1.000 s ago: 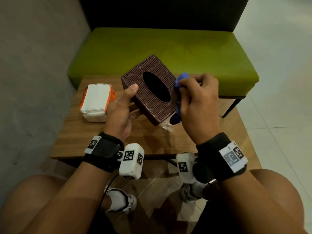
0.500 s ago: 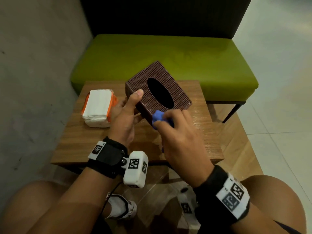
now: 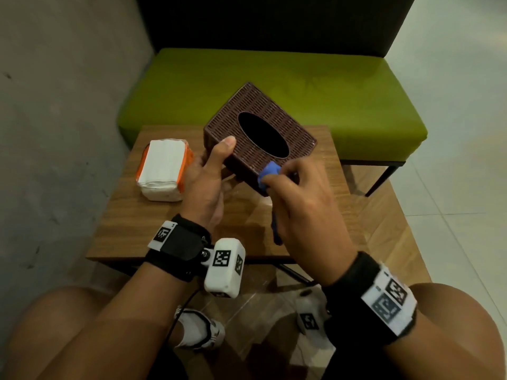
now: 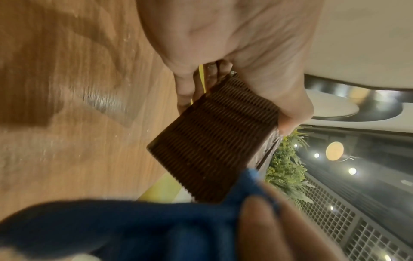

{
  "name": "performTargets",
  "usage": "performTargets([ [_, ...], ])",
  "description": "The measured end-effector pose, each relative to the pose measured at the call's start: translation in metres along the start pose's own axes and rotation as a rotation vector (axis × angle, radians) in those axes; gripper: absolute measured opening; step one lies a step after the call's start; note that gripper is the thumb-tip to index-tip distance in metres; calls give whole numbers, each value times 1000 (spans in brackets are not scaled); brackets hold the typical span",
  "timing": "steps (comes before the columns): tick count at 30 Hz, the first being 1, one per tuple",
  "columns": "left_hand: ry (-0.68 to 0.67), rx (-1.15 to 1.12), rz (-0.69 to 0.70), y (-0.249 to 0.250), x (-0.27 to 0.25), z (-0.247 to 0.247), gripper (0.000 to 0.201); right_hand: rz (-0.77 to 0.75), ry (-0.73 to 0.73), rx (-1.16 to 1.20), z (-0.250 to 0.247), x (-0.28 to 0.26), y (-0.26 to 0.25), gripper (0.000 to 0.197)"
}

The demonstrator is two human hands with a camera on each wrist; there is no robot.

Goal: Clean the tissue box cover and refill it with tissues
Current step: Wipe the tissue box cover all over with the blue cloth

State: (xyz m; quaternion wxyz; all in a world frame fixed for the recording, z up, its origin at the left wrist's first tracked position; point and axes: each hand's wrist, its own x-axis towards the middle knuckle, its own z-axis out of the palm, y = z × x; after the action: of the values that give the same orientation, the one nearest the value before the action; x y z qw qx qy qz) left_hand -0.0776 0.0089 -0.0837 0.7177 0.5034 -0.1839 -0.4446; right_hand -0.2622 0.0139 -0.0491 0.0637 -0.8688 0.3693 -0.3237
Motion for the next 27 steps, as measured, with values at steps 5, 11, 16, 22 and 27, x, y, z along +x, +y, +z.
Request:
performTargets([
  [5, 33, 6, -16, 0, 3, 13, 47, 34, 63, 3, 13, 40, -13, 11],
  [11, 51, -36, 16, 0, 7, 3, 45, 37, 25, 21, 3, 27, -5, 8],
  [16, -20, -91, -81, -20, -12, 4, 59, 49, 1, 79, 14, 29, -24, 21],
  [22, -20, -156, -34, -32, -22, -11, 81, 103, 16, 14, 5, -9, -1, 11],
  [27, -147, -172, -101, -34, -32, -17, 65, 87, 119, 0, 7, -12, -2, 14],
])
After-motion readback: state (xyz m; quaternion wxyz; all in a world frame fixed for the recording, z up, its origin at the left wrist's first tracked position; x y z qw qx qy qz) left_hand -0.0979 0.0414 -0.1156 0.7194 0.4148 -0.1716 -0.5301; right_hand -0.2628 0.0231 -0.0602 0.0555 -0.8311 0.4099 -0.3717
